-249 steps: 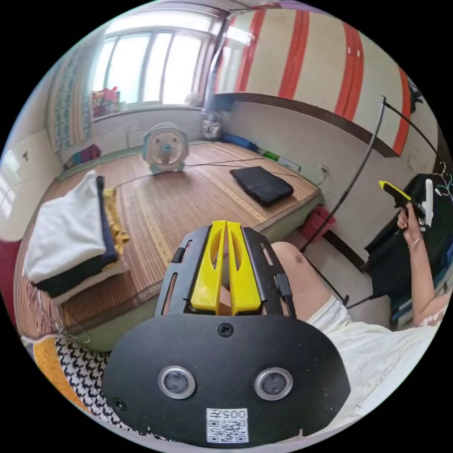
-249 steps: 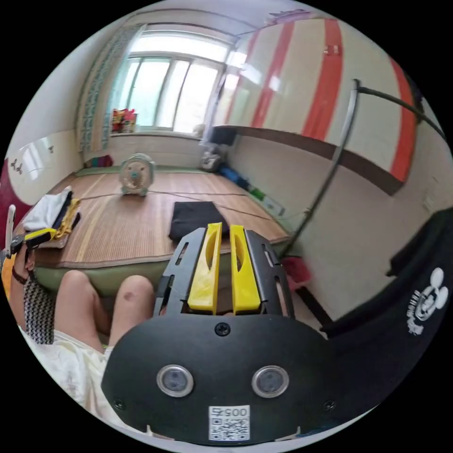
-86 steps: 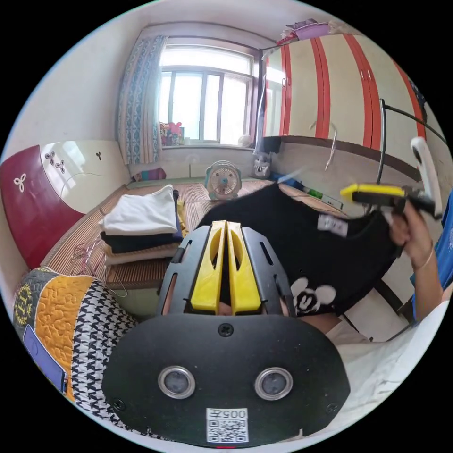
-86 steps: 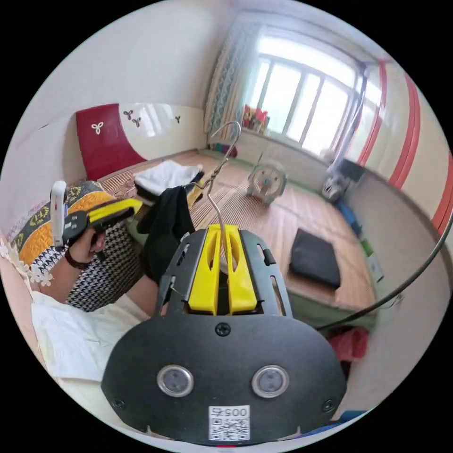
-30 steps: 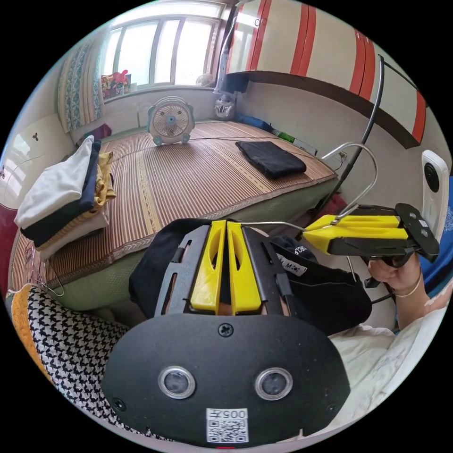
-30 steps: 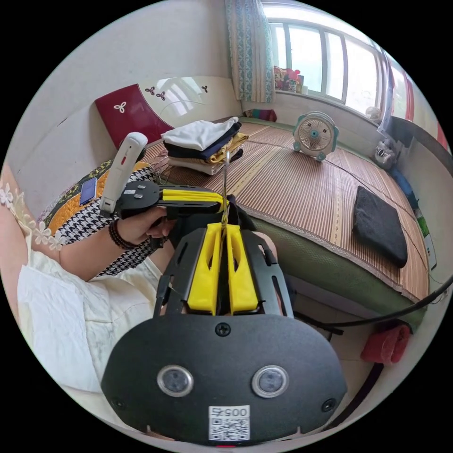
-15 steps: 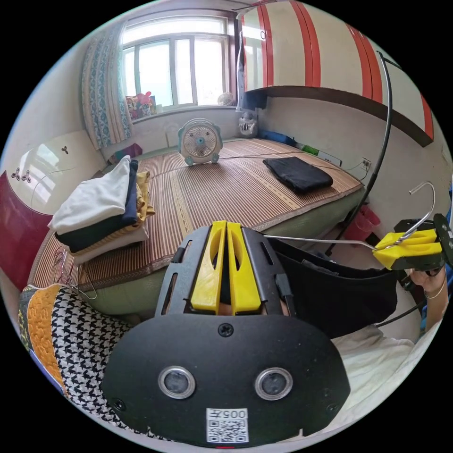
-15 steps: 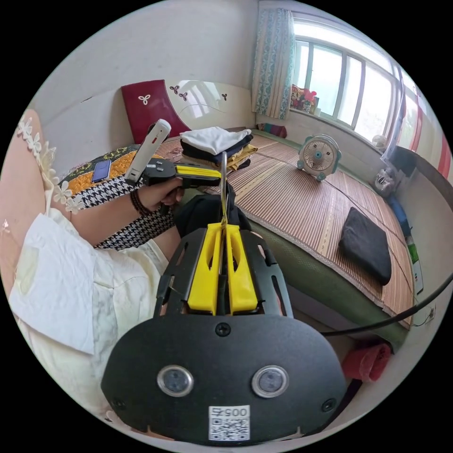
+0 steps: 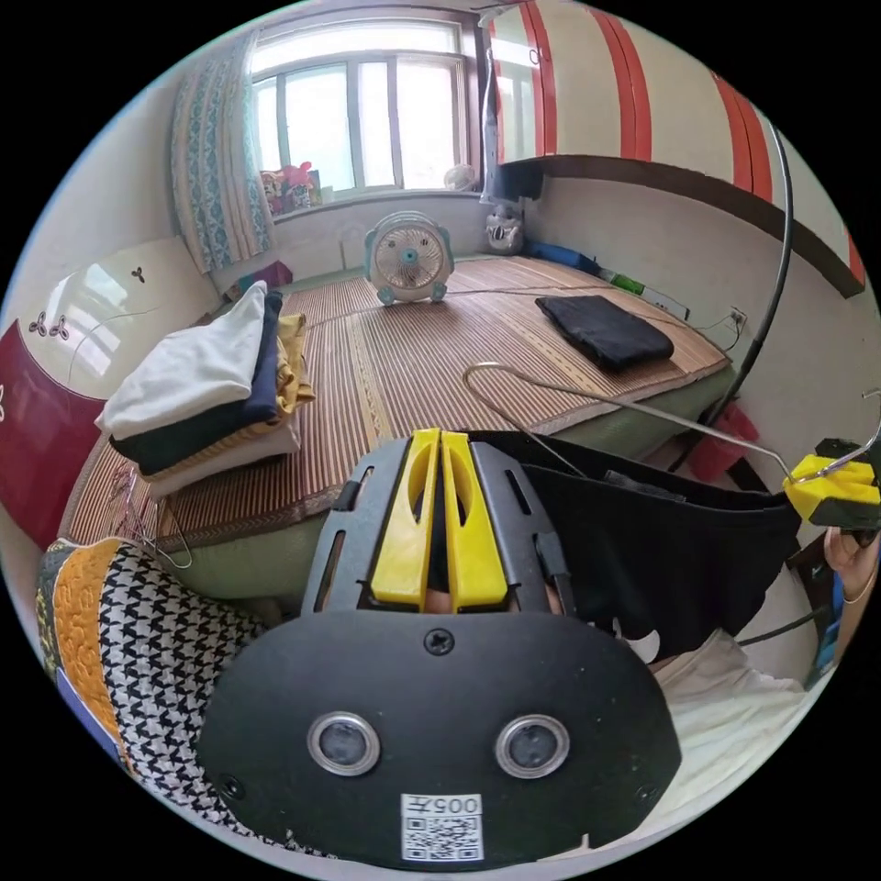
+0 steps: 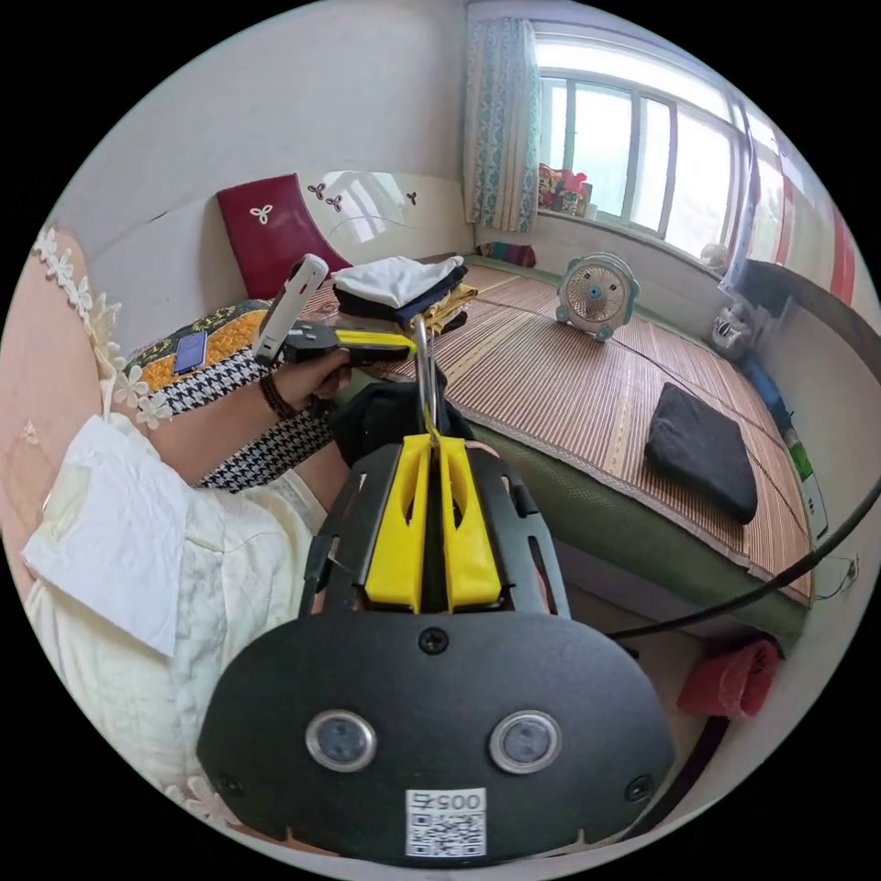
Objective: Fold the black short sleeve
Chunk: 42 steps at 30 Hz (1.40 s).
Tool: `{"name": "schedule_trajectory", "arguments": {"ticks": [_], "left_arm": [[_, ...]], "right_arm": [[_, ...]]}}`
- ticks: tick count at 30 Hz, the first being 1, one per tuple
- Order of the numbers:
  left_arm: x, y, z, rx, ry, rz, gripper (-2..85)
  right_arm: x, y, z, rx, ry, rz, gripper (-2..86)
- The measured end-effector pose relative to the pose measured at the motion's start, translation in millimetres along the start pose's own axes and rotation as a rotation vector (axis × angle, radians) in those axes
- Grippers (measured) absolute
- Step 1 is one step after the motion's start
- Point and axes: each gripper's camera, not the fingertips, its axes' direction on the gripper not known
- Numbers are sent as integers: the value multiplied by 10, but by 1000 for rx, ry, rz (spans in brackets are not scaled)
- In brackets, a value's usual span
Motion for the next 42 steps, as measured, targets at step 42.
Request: {"name": "schedule_trajectory", "arguments": {"ticks": [42], "left_arm": [[-48,97,-518,223,586,161,42]], "right_arm": [[-30,-544,875,-71,35,108,4]]}}
